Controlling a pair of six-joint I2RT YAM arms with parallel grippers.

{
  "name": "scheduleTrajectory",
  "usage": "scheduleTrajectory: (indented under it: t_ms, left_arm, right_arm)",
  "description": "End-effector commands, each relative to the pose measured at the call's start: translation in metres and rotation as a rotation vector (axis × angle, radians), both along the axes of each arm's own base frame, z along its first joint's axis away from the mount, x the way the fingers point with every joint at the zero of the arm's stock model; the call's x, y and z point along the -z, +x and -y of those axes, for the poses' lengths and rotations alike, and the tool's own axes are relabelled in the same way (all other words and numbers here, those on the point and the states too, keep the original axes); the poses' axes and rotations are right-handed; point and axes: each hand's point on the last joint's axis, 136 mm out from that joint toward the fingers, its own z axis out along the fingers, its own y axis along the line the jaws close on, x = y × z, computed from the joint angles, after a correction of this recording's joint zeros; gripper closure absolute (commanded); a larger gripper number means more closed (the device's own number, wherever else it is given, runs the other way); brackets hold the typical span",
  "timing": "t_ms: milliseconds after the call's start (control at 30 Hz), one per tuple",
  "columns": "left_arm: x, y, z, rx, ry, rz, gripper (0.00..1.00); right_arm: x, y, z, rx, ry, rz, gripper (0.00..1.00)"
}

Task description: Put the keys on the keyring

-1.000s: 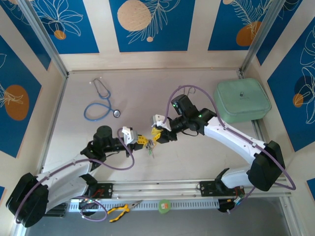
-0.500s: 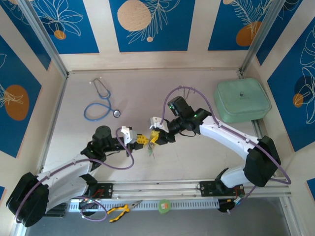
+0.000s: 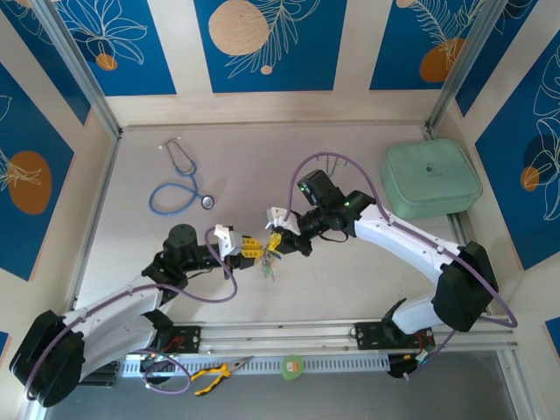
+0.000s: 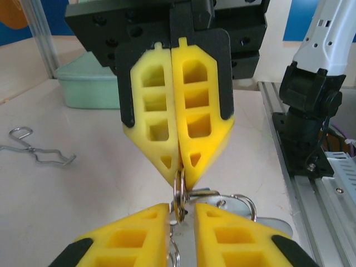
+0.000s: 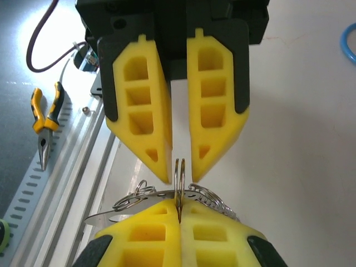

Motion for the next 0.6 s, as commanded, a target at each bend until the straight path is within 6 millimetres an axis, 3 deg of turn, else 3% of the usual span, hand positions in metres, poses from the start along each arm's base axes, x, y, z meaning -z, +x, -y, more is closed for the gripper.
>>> scheduleTrajectory:
  t_ms: [0, 300, 567]
  left_arm:
    - [-0.001, 0.000, -0.003, -0.019, 0.046, 0.020, 0.79]
    - [0.000, 0.003, -0.005, -0.023, 0.104, 0.025, 0.78]
    - [-0.002, 0.001, -0.002, 0.003, 0.091, 0.026, 0.87]
  right_arm:
    - [0.000, -0.004, 0.002, -0.036, -0.061, 0.047, 1.00]
    - [0.010, -0.002, -0.001, -0.081, -0.214, 0.134, 1.00]
    - [0.000, -0.009, -0.020, -0.120, -0.163, 0.133, 1.00]
